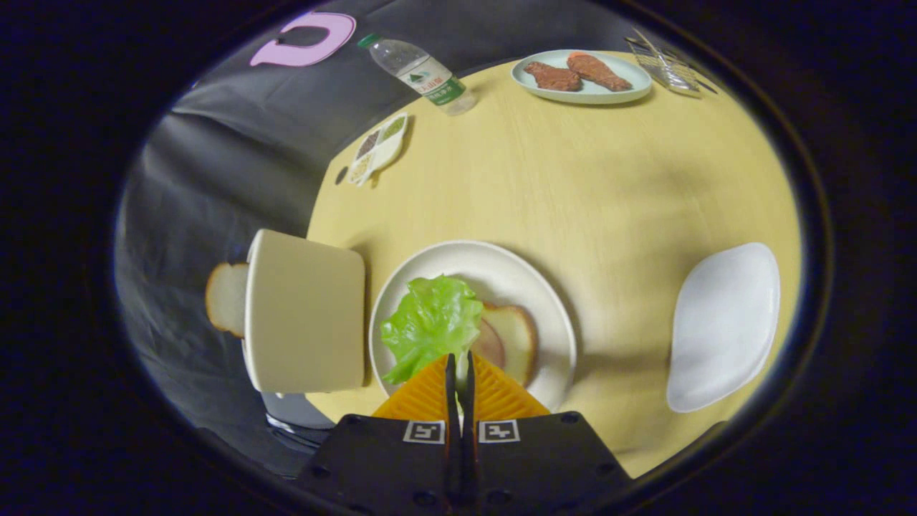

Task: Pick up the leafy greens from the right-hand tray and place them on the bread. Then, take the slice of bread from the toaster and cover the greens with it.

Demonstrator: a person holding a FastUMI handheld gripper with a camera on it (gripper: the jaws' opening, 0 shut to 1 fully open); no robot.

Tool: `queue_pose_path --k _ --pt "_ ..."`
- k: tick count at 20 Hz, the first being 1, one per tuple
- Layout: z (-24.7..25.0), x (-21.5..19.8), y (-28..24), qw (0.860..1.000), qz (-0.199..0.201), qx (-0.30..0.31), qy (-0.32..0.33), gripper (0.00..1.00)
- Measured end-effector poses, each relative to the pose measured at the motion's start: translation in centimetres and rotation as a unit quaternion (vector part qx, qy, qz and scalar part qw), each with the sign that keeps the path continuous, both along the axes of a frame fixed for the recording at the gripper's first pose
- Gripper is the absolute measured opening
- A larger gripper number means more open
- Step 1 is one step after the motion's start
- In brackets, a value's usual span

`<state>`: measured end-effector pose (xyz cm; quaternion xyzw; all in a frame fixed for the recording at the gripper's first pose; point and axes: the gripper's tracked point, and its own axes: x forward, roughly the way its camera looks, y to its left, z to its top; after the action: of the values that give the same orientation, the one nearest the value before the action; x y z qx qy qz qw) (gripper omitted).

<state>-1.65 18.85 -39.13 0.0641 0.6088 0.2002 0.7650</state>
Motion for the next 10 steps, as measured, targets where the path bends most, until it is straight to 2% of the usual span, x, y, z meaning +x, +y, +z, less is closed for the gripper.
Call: queue_pose_path --k 2,5,10 --pt "-0.4 -0.1 -0.6 0.999 0.015 -0.027 -0.018 0.03" --pt "-0.7 0.3 -1.0 0.996 0.042 -0.062 -0.058 0.09" --pt "-0.6 0.4 -1.5 0.980 0.106 -0.121 -0.120 0.18"
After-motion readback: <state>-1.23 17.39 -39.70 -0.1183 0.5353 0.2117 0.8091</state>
